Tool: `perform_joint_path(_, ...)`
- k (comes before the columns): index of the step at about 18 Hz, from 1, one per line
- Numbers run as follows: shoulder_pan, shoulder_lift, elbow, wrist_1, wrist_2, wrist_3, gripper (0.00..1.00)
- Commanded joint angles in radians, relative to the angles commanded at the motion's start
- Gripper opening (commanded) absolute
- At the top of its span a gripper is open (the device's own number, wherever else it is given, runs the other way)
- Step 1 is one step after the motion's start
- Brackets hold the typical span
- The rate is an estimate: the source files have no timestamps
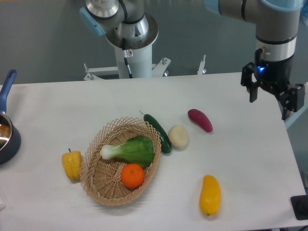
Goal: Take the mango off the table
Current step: 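Move the open gripper over the yellow mango on the table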
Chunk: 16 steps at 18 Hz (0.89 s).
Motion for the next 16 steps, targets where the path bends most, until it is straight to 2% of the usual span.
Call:
perform_joint_path(3,0.0,0.002,-0.002,-0.002,0.006,0.0,1.0)
perform_joint_path(7,0.001,0.008,-0.04,0.003,-0.009,-0.027,1.0)
perform_joint_path(10,0.032,0.008,-0.095,0.052,-0.159,-0.07,1.0)
perform_joint_path(12,0.046,0.009,-0.106,0.054,-0.262,-0.122,1.0)
perform_joint_path(16,0.031,0.011,-0.109,0.057,-0.273,-0.262,1.0)
